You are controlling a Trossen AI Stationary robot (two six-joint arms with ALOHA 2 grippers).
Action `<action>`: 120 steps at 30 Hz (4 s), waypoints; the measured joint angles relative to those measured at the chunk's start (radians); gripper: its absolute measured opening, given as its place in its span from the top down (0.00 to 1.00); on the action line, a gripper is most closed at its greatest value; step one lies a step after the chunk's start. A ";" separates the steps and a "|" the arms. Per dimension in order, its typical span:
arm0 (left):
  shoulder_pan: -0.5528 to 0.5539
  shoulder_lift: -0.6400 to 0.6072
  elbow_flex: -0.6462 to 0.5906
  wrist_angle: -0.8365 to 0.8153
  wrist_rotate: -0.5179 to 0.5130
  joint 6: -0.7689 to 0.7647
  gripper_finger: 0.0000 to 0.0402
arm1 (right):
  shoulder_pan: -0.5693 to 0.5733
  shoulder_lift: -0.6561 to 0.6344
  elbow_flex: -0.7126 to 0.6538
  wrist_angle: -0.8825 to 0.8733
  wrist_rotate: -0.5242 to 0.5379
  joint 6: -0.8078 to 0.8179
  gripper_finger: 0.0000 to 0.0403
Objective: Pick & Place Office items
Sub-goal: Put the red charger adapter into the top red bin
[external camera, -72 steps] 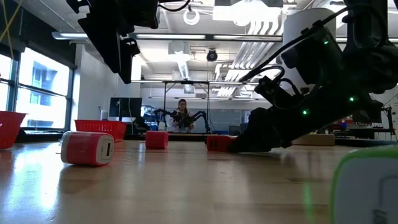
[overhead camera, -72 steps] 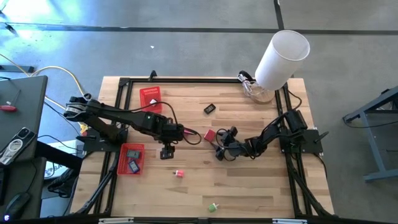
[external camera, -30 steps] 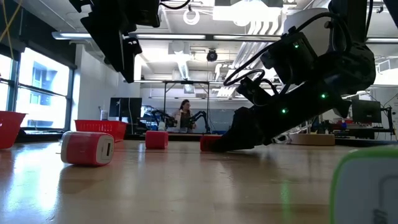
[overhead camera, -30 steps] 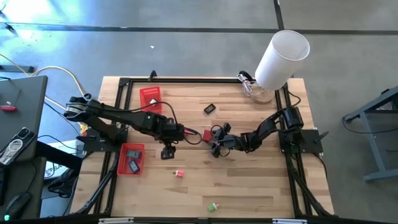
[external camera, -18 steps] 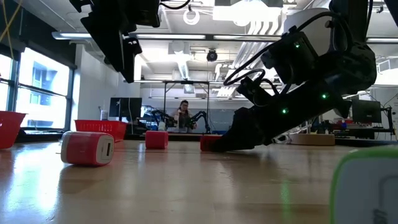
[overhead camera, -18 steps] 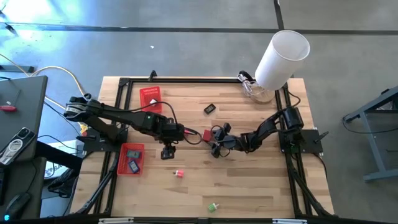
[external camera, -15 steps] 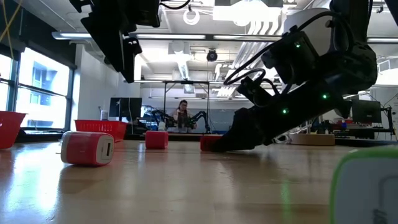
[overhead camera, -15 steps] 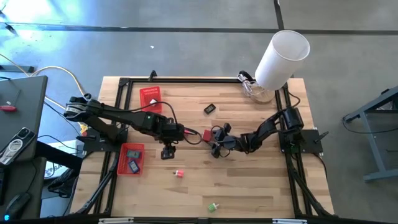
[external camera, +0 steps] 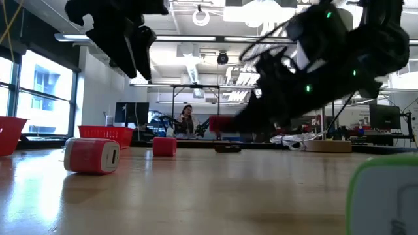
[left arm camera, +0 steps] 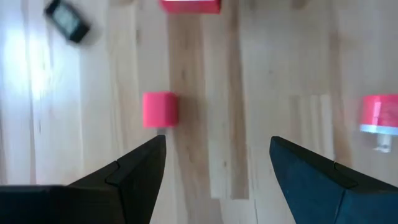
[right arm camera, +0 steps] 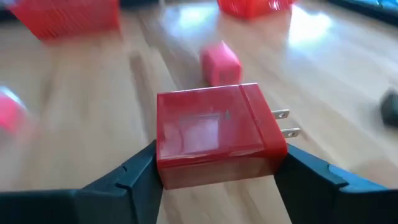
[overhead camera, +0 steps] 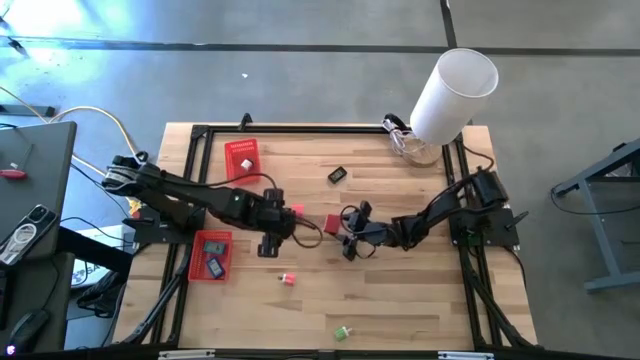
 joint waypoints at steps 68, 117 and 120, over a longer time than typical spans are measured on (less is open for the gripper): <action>-0.181 0.237 0.001 0.705 -0.407 0.811 0.32 | 0.093 -0.136 0.005 0.112 -0.134 0.030 0.38; -0.182 0.238 0.000 0.704 -0.378 0.563 0.66 | 0.090 -0.136 0.006 -0.029 -0.132 -0.006 0.29; -0.183 0.238 0.000 0.703 -0.378 0.497 0.66 | 0.090 -0.136 0.006 -0.058 -0.126 -0.008 0.29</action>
